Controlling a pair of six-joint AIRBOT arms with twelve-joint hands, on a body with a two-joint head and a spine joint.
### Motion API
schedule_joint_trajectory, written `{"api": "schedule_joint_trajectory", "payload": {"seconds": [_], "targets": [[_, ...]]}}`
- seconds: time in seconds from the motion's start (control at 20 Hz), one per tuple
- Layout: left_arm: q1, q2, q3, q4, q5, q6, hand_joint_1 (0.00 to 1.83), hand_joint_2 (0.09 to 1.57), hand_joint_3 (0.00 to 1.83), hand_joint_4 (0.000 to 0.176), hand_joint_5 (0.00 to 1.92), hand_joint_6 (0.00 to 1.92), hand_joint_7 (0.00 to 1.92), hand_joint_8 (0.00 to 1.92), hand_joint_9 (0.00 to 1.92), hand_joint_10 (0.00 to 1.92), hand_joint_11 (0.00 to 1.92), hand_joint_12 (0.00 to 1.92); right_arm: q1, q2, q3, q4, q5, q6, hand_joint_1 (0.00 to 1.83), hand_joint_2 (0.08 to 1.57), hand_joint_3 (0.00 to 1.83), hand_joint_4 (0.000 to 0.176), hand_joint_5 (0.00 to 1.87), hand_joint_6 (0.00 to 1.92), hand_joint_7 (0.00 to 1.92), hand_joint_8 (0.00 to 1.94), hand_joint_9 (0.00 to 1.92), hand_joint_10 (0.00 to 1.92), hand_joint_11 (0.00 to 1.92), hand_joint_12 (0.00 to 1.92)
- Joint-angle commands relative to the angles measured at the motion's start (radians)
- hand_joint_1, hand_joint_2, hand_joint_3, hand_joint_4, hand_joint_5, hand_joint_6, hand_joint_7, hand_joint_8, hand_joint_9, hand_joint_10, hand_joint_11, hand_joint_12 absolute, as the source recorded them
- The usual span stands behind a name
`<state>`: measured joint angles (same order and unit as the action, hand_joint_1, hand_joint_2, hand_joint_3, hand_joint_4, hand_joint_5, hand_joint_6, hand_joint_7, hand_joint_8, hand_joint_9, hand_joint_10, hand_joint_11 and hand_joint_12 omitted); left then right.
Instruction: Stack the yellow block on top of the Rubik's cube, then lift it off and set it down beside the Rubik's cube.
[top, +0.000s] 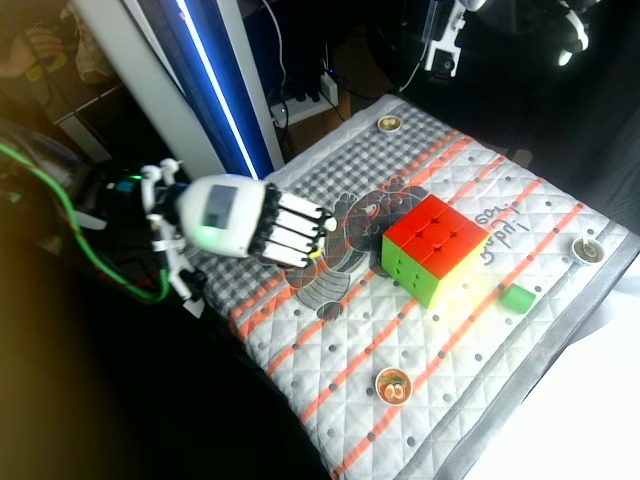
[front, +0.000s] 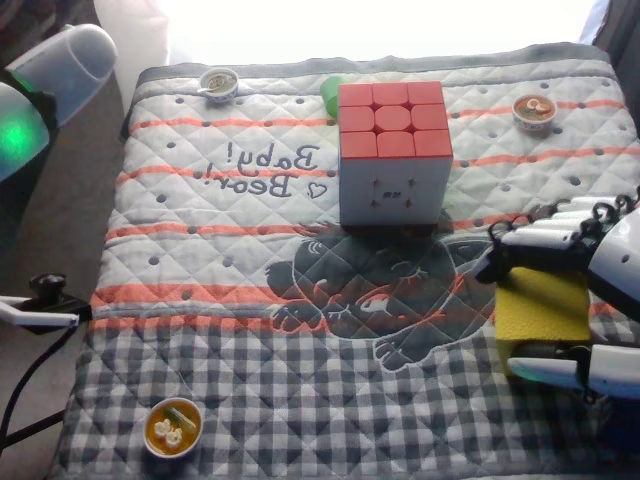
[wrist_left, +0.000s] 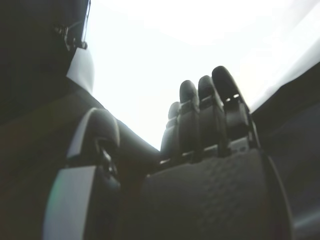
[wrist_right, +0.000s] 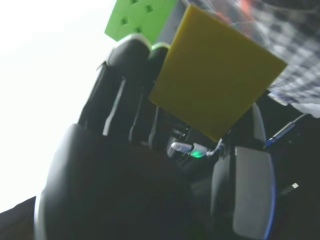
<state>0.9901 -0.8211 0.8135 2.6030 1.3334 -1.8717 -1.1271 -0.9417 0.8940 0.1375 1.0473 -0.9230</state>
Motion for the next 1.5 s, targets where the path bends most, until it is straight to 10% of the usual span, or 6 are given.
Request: {"api": "schedule_joint_trajectory", "payload": {"seconds": [0.0,0.35,0.8,1.25,1.4,1.45], "targets": [[-0.006,-0.001,0.004,0.038,0.125,-0.010,0.52,1.23,0.00,0.075,0.20,0.00,0.39,0.01,0.26,0.11,0.00,1.06,0.006,-0.001,0.002,-0.004,0.100,-0.002,1.11,1.07,0.00,0.000,0.42,1.06,0.42,1.06,0.29,1.17,0.03,1.62],[-0.002,0.000,0.004,0.031,0.125,-0.011,0.51,1.19,0.00,0.045,0.32,0.03,0.44,0.01,0.31,0.15,0.00,1.36,0.008,-0.002,-0.006,-0.004,0.119,-0.002,0.76,0.92,0.00,0.000,0.00,0.37,0.00,0.04,0.00,0.01,0.00,0.11],[-0.028,0.031,0.060,0.084,0.111,-0.155,0.59,1.15,0.00,0.000,0.58,0.07,0.71,0.12,0.45,0.81,0.20,1.53,0.045,0.096,-0.038,0.052,0.430,-0.038,0.30,0.98,0.00,0.000,0.00,0.53,0.00,0.68,0.00,1.07,0.00,1.90],[-0.192,0.064,0.030,0.316,0.266,-0.060,0.47,1.23,0.01,0.000,0.51,0.00,0.60,0.00,0.43,0.60,0.10,1.44,0.197,0.168,-0.067,0.077,0.714,-0.210,0.15,1.22,0.00,0.094,0.14,0.13,0.22,0.09,0.11,0.53,0.00,1.04],[-0.196,0.068,0.020,0.370,0.316,-0.049,0.70,1.28,0.00,0.149,0.27,0.00,0.40,0.00,0.39,0.51,0.00,1.13,0.288,0.167,-0.053,0.003,0.714,-0.210,0.23,1.18,0.00,0.172,0.10,0.71,0.31,0.03,0.18,0.44,0.00,1.24],[-0.196,0.065,0.023,0.375,0.314,-0.045,0.50,1.29,0.00,0.095,0.31,0.02,0.34,0.00,0.31,0.25,0.00,0.67,0.300,0.167,-0.051,-0.006,0.714,-0.210,0.08,1.26,0.02,0.125,0.09,0.94,0.39,0.05,0.20,0.55,0.00,1.40]]}}
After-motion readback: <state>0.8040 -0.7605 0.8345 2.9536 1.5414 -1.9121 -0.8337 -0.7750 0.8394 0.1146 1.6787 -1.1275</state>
